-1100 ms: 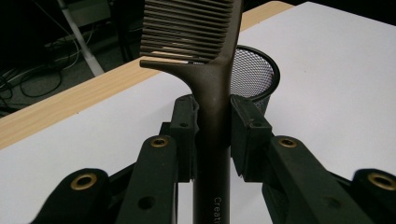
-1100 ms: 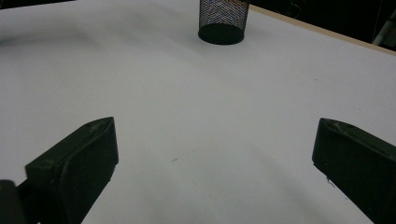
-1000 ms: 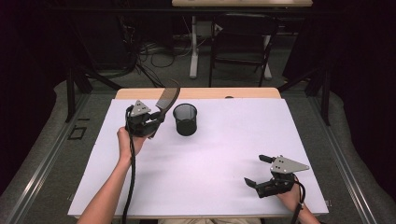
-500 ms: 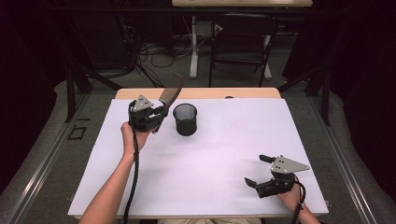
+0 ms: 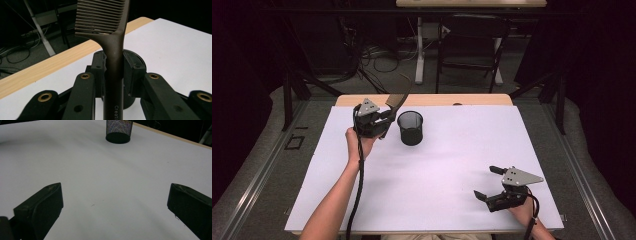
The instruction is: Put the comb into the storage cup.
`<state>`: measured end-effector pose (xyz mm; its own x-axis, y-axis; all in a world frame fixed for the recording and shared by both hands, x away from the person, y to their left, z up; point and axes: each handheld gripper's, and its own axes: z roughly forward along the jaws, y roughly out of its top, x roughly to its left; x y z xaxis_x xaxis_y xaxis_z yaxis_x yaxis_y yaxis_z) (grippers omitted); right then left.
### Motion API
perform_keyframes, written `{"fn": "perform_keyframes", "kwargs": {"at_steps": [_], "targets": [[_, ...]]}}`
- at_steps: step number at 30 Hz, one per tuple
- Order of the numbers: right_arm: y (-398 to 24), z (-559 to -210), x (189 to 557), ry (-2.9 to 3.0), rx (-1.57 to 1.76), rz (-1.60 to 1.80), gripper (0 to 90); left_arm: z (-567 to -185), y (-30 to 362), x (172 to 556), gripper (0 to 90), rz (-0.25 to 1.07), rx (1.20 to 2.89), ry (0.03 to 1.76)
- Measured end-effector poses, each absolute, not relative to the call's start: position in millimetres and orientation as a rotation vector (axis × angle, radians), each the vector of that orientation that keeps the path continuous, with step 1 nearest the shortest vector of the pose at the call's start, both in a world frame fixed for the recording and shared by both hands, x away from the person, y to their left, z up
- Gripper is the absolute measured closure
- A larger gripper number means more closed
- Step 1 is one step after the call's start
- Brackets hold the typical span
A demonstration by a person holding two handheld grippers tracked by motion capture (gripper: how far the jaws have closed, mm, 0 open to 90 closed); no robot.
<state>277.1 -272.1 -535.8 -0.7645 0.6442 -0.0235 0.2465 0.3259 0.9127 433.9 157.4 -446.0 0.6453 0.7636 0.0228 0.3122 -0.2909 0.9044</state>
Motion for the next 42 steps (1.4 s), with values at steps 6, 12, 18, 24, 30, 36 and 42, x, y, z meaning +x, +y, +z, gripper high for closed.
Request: {"fn": "perform_keyframes", "kwargs": {"at_steps": [6, 12, 18, 24, 30, 36, 42], "targets": [[-272, -536, 277, 2.217, 0.789, 1.422, 0.0, -443, 154, 436, 72.9, 0.578, 1.868, 0.841], [-272, -536, 277, 2.214, 0.791, 1.423, 0.0, -442, 150, 439, 72.9, 0.578, 1.855, 0.837], [-272, -536, 277, 2.215, 0.789, 1.423, 0.0, -441, 149, 441, 72.9, 0.575, 1.837, 0.835], [-273, -536, 277, 2.216, 0.787, 1.421, 0.0, -442, 148, 443, 72.9, 0.574, 1.834, 0.834], [-273, -536, 277, 2.216, 0.791, 1.422, 0.0, -440, 145, 445, 72.9, 0.577, 1.826, 0.824], [-273, -536, 277, 2.216, 0.789, 1.422, 0.0, -438, 141, 447, 72.9, 0.579, 1.812, 0.818], [-274, -535, 277, 2.216, 0.79, 1.422, 0.0, -439, 137, 451, 72.9, 0.578, 1.803, 0.812]]}}
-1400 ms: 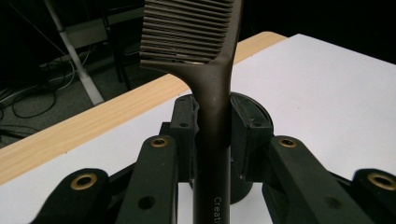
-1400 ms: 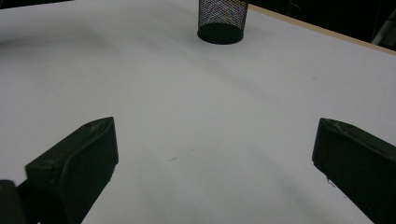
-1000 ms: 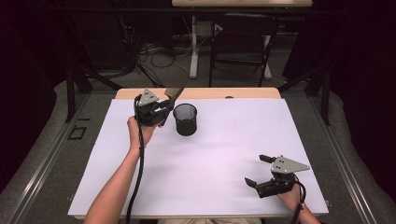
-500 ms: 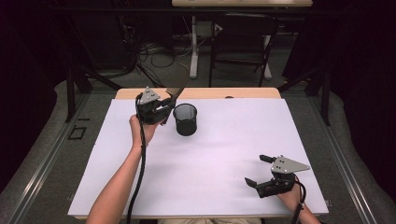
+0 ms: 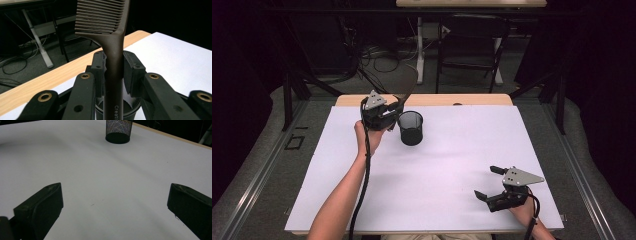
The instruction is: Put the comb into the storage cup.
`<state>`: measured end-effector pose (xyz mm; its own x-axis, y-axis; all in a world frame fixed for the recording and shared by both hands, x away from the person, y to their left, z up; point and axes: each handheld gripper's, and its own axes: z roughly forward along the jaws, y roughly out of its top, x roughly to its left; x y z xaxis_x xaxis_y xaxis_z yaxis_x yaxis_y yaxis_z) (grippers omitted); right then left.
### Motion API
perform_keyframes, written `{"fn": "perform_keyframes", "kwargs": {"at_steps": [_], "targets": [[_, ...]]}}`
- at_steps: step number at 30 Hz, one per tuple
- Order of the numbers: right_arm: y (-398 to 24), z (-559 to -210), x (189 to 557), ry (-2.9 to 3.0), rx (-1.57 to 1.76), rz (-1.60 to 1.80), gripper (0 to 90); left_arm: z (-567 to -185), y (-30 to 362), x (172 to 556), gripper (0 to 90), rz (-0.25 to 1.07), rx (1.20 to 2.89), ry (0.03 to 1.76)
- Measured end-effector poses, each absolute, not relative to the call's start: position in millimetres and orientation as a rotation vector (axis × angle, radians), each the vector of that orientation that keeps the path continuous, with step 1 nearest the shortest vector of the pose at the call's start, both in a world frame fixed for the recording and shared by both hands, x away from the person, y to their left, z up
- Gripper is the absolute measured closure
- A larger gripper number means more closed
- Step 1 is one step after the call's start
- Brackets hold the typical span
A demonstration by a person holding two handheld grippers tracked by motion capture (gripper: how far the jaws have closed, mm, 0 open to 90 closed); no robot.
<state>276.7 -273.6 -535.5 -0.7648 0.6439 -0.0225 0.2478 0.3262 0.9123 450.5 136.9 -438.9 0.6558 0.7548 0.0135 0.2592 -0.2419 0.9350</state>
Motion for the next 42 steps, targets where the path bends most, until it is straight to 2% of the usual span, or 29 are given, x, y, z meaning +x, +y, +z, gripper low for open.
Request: {"fn": "perform_keyframes", "kwargs": {"at_steps": [42], "targets": [[-274, -536, 277, 2.217, 0.795, 1.425, 0.1, -427, 109, 467, 72.9, 0.599, 1.72, 0.749]]}}
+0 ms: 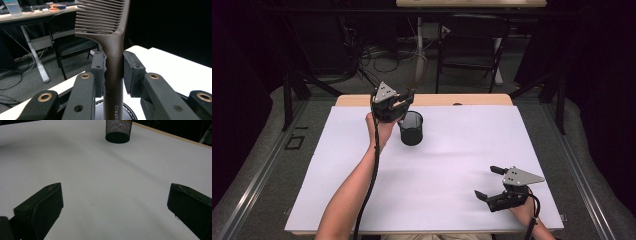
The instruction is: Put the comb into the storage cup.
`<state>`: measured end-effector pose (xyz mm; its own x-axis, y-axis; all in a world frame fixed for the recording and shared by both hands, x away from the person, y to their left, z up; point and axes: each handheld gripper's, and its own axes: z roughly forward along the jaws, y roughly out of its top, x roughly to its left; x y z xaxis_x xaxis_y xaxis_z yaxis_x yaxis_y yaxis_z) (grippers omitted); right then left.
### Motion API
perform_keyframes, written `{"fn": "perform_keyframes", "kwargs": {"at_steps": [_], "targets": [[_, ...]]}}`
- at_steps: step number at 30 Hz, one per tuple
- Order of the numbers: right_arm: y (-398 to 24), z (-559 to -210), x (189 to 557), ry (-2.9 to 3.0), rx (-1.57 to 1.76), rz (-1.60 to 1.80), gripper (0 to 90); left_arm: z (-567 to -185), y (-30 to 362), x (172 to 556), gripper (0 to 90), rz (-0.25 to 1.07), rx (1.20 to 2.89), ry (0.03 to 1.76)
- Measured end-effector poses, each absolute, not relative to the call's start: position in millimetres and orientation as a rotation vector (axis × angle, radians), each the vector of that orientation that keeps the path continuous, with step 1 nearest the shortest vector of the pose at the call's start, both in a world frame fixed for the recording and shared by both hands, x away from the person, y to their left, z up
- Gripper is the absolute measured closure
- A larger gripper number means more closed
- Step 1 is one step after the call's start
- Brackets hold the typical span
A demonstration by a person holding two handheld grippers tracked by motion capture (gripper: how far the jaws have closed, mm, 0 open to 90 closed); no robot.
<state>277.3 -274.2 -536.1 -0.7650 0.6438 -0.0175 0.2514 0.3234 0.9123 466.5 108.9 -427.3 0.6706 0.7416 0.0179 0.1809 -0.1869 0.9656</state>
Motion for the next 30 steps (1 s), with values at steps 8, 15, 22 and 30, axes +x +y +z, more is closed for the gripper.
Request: {"fn": "perform_keyframes", "kwargs": {"at_steps": [8, 15, 22, 30], "targets": [[-274, -536, 277, 2.219, 0.794, 1.426, 0.0, -431, 108, 471, 72.8, 0.597, 1.696, 0.748], [-274, -536, 277, 2.217, 0.794, 1.426, 0.1, -434, 108, 473, 72.9, 0.591, 1.682, 0.754], [-274, -536, 277, 2.219, 0.795, 1.424, 0.0, -439, 106, 476, 72.9, 0.578, 1.661, 0.762], [-275, -536, 277, 2.218, 0.793, 1.425, 0.0, -442, 103, 478, 72.9, 0.581, 1.656, 0.75]]}}
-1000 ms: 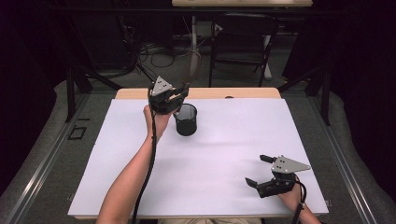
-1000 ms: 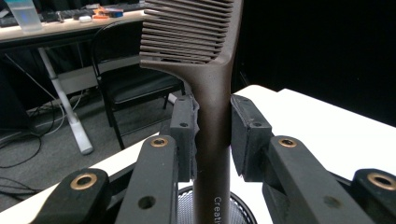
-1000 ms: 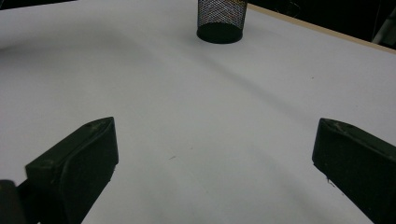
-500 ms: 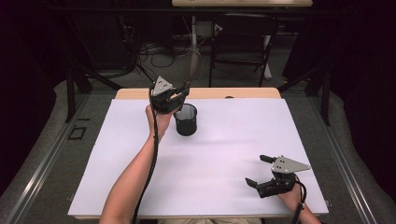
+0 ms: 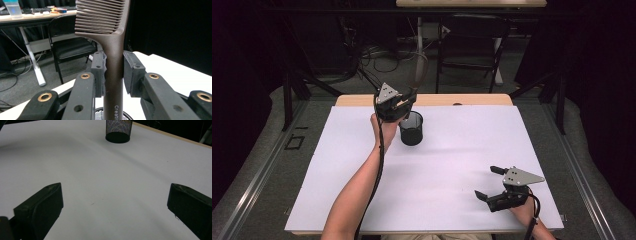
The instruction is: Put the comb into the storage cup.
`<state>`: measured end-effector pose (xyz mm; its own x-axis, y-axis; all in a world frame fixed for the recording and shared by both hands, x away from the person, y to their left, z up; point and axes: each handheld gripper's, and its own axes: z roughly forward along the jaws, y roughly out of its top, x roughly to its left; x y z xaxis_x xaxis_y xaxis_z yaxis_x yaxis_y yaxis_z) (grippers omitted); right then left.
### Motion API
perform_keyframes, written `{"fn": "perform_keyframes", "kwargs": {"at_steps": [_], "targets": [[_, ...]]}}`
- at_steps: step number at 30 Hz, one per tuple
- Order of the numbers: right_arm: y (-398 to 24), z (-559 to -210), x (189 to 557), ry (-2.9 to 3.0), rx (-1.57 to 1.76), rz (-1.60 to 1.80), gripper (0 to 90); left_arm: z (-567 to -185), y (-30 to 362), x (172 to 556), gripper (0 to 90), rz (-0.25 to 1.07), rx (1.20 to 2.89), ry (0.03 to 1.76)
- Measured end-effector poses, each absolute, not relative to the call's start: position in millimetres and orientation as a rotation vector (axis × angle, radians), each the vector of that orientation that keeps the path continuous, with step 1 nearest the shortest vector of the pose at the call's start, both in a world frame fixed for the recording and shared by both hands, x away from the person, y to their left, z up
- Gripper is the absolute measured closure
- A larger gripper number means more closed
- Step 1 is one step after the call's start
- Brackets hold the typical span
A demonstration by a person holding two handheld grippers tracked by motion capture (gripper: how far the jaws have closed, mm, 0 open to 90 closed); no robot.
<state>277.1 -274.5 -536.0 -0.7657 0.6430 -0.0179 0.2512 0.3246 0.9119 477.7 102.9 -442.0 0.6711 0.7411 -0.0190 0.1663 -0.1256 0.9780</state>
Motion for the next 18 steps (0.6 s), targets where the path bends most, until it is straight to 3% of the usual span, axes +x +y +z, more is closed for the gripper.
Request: {"fn": "perform_keyframes", "kwargs": {"at_steps": [18], "targets": [[-274.9, -536.1, 277.2, 2.218, 0.794, 1.423, 0.0, -449.8, 98.2, 481.9, 72.9, 0.576, 1.638, 0.748]]}}
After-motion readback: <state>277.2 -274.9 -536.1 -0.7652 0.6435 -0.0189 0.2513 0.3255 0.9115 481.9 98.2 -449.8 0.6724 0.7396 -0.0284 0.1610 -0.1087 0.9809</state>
